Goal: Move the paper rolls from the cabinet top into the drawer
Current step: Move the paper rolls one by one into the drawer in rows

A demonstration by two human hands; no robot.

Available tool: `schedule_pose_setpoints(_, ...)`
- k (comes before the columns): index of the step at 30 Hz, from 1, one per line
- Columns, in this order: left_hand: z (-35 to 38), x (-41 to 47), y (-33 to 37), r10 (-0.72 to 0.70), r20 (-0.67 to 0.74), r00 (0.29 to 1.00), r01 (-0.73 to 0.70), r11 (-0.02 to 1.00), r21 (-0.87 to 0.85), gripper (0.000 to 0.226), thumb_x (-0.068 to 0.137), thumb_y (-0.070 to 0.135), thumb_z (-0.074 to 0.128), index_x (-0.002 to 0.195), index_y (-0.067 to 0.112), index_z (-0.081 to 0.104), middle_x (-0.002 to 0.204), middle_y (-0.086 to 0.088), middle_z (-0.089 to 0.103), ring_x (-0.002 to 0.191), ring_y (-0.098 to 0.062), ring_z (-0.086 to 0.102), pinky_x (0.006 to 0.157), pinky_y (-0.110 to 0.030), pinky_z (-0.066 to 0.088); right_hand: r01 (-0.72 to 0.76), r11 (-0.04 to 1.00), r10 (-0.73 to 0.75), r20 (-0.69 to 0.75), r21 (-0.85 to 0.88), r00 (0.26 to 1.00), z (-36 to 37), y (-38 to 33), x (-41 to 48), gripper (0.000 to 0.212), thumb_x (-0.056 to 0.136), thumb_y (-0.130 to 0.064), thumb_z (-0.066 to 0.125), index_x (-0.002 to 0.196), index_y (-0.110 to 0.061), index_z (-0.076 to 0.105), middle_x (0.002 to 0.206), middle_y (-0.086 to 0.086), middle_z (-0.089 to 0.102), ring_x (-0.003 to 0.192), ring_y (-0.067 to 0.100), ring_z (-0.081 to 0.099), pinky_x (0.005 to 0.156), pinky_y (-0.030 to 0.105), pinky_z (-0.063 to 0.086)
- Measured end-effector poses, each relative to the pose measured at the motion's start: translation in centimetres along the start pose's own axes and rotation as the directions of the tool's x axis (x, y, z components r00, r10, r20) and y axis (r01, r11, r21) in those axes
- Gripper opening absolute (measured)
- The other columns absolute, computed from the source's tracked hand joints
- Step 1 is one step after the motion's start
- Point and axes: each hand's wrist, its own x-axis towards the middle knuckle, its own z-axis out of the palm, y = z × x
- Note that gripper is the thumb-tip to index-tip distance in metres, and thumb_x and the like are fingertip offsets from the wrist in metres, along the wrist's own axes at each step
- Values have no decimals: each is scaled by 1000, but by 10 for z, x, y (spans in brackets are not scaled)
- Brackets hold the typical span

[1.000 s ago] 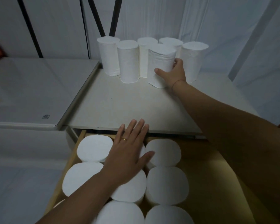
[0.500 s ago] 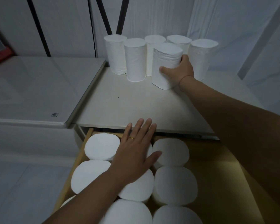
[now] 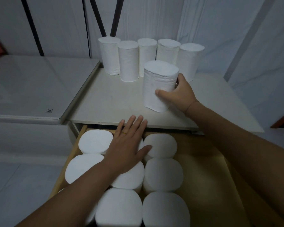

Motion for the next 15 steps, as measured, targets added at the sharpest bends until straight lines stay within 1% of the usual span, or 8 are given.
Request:
schedule_pose_setpoints(4,-1,-3,6,16,-4,1000,-16,1000,-1,73,91,61,22,151,24,4,159,4,-2,145,-14,-13,118,-37,-8,13,1000,-13,24,0,1000,-15,1,-26,69,65,-36,80,123,-17,46,111,-9,53,97,8,52,81,23,44)
schedule_pose_setpoints(7,-1,-5,11,31,4,1000,-31,999,-15,73,91,60,27,151,22,6,159,2,-3,145,-15,-12,118,-36,-7,17,1000,-17,32,-17,999,-27,2,-43,72,66,-36,80,126,-19,44,113,-11,52,98,5,51,81,20,43)
schedule_pose_setpoints(9,-1,-7,15,56,9,998,-56,998,-23,73,92,59,29,151,21,8,159,1,-3,145,-16,-12,118,-36,-7,21,1000,-21,27,-11,999,-35,4,-54,72,66,-34,80,126,-19,44,112,-12,52,98,5,51,83,20,44)
schedule_pose_setpoints(12,0,-10,21,93,25,995,-92,995,-29,72,92,61,28,151,23,10,159,3,-6,144,-12,-17,117,-33,-11,16,1000,-17,41,6,999,-51,8,-71,73,66,-32,80,127,-21,42,117,-11,52,104,9,52,85,22,45)
schedule_pose_setpoints(15,4,-13,27,134,66,989,-132,991,-28,70,92,63,17,151,26,6,157,6,-11,143,-9,-21,116,-31,-14,24,999,-25,41,27,999,-67,13,-88,72,65,-30,82,124,-26,41,118,-11,52,108,9,52,82,19,44)
